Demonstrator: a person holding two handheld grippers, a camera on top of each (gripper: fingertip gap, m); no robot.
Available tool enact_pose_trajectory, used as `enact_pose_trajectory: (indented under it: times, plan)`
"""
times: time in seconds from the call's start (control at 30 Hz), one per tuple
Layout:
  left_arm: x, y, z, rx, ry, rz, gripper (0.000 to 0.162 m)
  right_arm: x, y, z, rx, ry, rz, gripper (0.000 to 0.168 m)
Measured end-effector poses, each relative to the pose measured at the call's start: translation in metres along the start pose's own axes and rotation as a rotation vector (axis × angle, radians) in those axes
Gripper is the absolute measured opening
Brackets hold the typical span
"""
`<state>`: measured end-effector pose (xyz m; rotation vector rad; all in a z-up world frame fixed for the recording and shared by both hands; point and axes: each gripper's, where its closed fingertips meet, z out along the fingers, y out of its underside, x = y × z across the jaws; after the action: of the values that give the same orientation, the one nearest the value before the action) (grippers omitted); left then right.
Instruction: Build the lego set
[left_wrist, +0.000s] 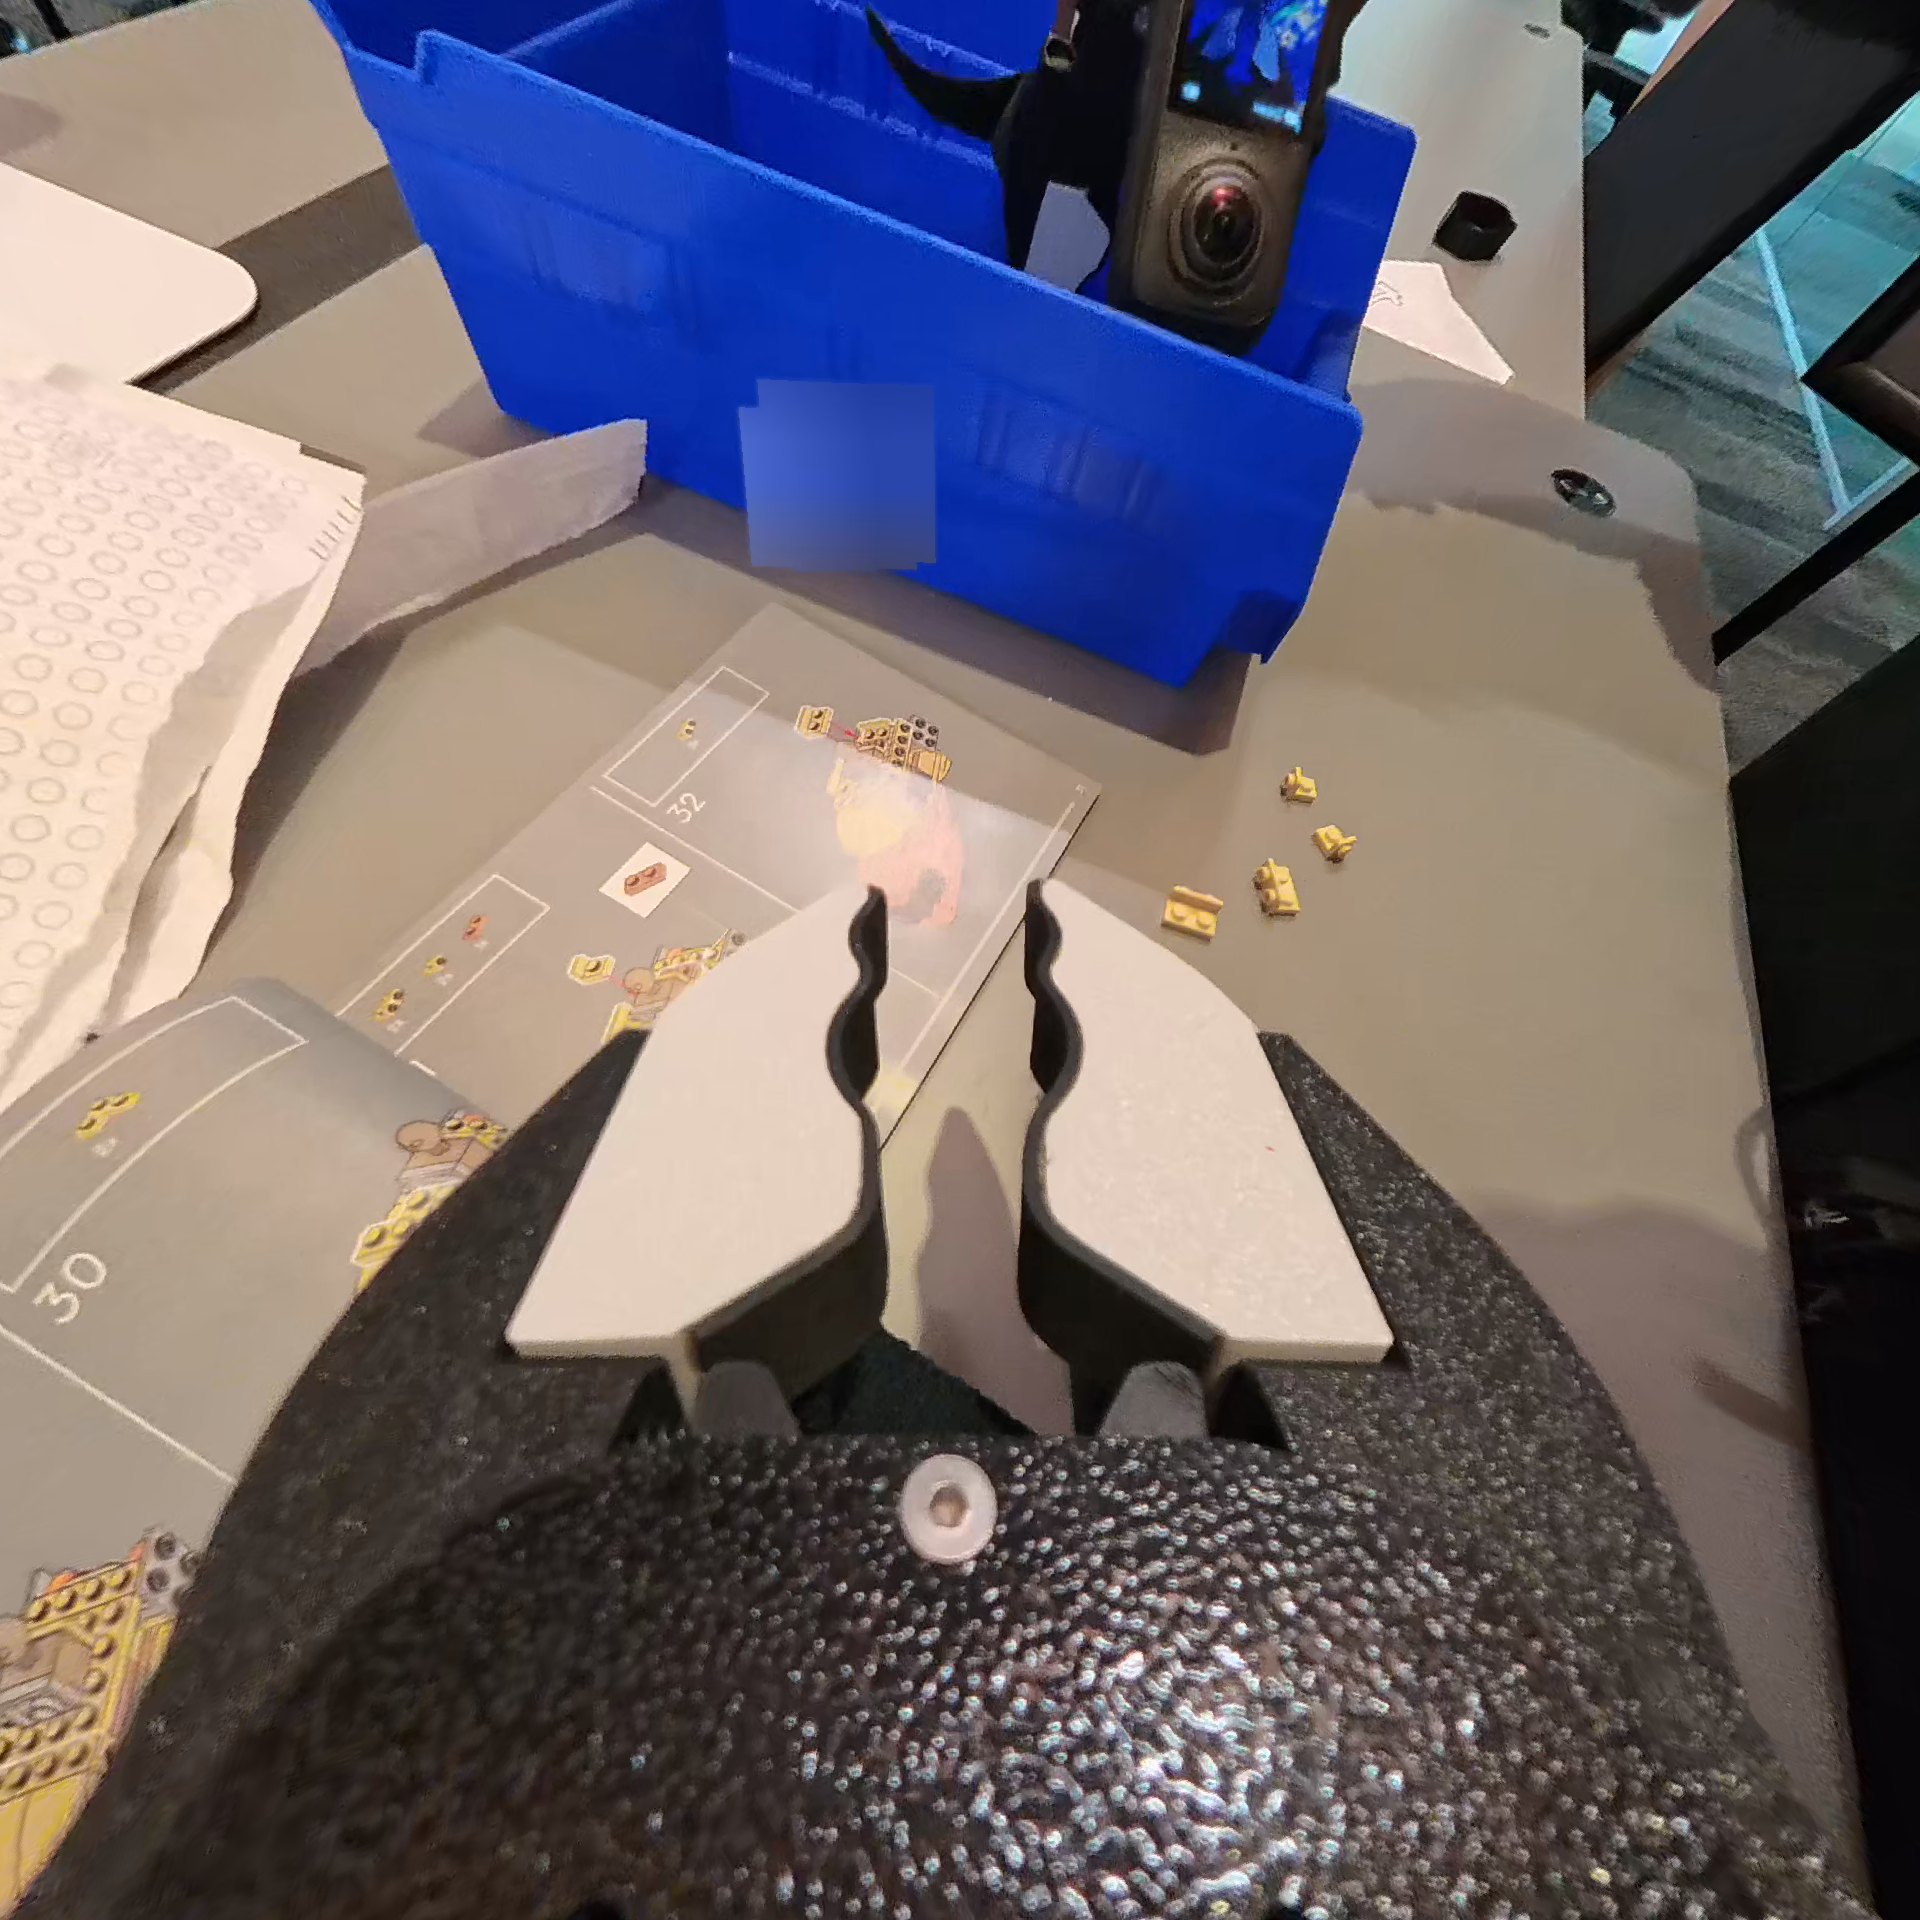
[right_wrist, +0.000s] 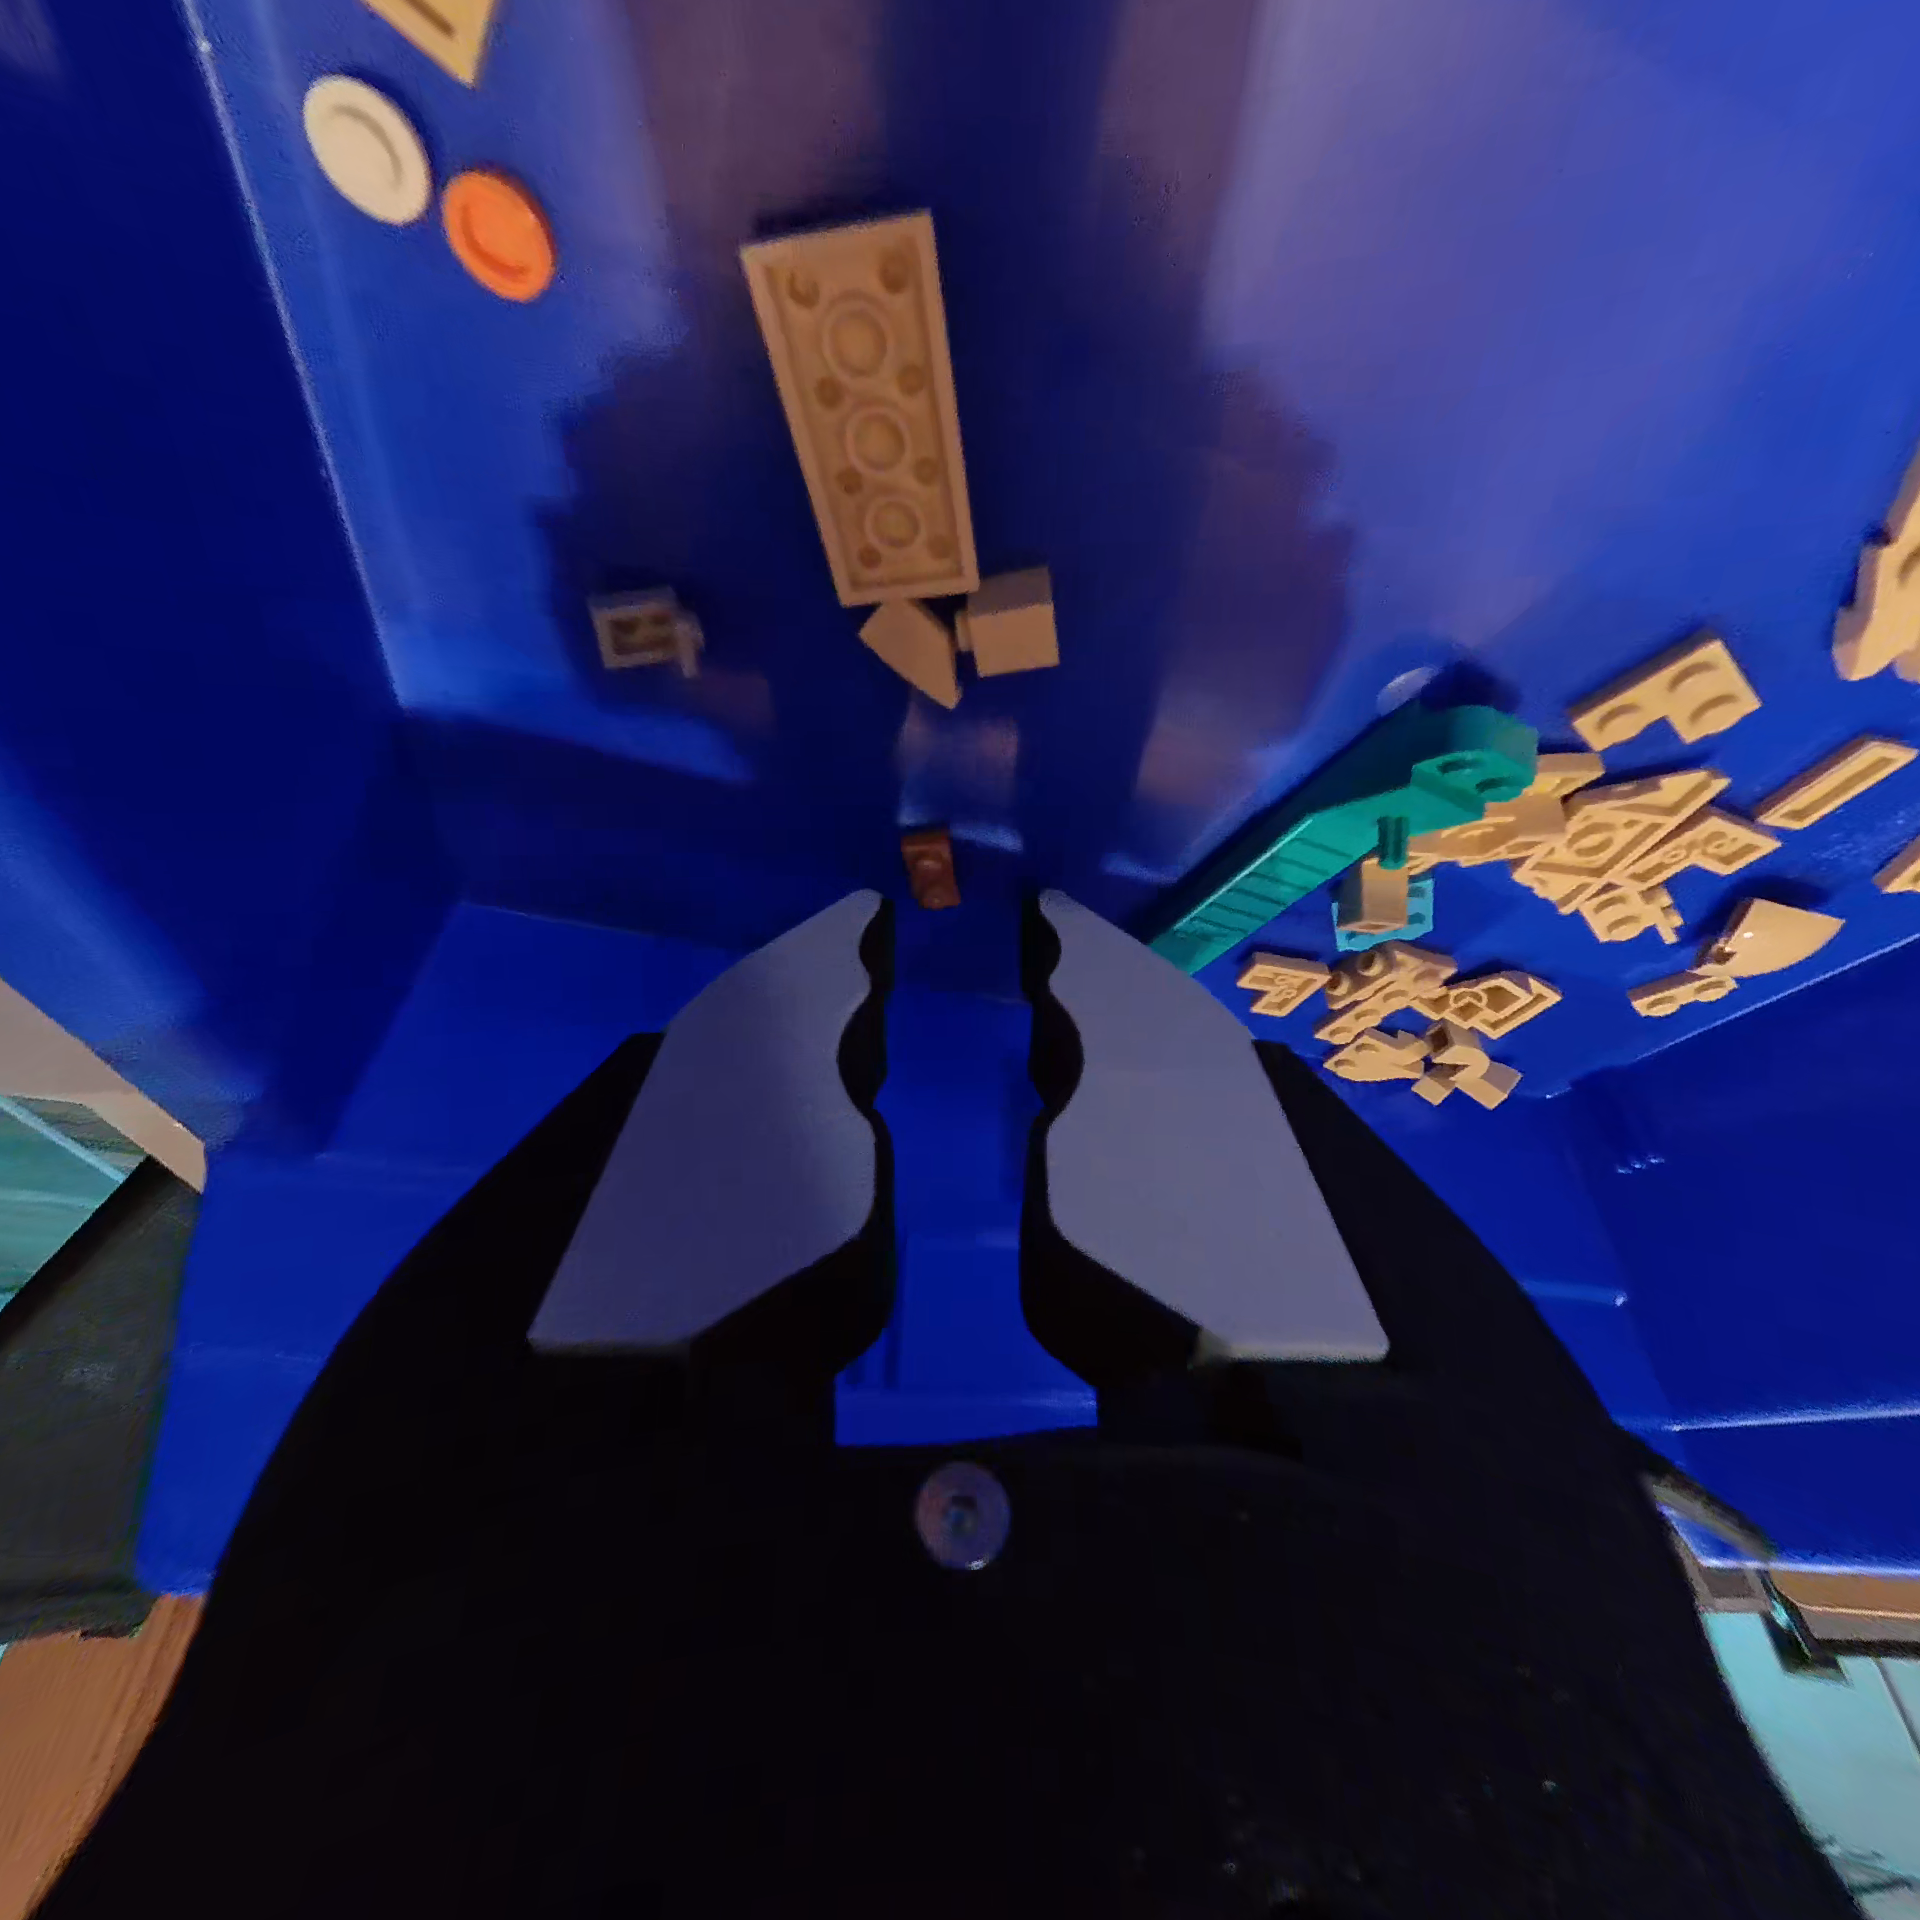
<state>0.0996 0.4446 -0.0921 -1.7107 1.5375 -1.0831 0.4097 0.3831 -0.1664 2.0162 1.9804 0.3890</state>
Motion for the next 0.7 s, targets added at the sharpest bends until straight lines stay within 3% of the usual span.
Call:
enact_pose_trajectory:
  times: [0.07,0.3,0.43,0.6,0.7]
  plan:
    - [-0.002,0.001,-0.002,0.001,-0.007,0.003,0.025,-0.002,-0.001,0.000,-0.003,-0.003,-0.004,0.008]
    - [-0.009,0.011,-0.009,0.005,-0.031,0.007,0.025,-0.003,-0.004,-0.005,0.033,0.009,0.075,0.007]
    - [-0.014,0.024,-0.018,-0.004,-0.049,0.028,0.025,-0.002,-0.013,-0.045,0.136,0.117,0.169,0.008]
    - [-0.017,0.038,-0.029,-0.018,-0.051,0.031,0.025,-0.017,-0.088,-0.129,0.441,0.228,0.244,0.008]
    - [-0.015,0.042,-0.031,-0.023,-0.046,0.044,0.025,-0.029,-0.146,-0.148,0.571,0.226,0.274,0.006]
